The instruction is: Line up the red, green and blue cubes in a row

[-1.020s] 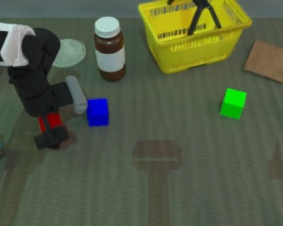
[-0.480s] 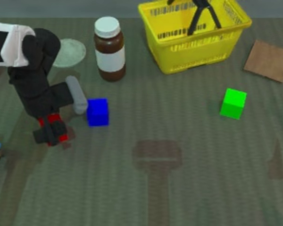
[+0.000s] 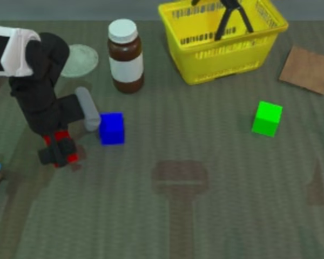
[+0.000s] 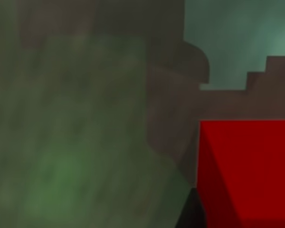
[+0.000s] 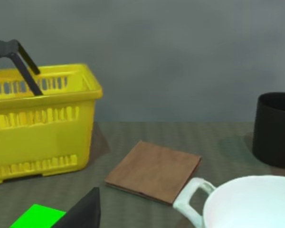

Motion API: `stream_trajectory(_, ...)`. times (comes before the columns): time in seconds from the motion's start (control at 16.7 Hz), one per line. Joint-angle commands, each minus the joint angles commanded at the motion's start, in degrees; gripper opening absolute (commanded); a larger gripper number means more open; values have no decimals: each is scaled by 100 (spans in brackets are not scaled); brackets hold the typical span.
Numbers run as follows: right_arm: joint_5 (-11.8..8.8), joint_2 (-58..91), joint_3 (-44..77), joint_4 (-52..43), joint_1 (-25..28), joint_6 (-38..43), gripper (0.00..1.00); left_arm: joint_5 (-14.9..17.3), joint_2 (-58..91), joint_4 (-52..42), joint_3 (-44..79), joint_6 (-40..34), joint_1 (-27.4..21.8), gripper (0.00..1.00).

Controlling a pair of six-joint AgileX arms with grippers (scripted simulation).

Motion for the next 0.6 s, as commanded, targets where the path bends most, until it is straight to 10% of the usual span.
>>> stream_trajectory(0.6, 0, 0, 0, 0, 0, 0, 100, -4, -544, -1430, 885, -16, 106, 0)
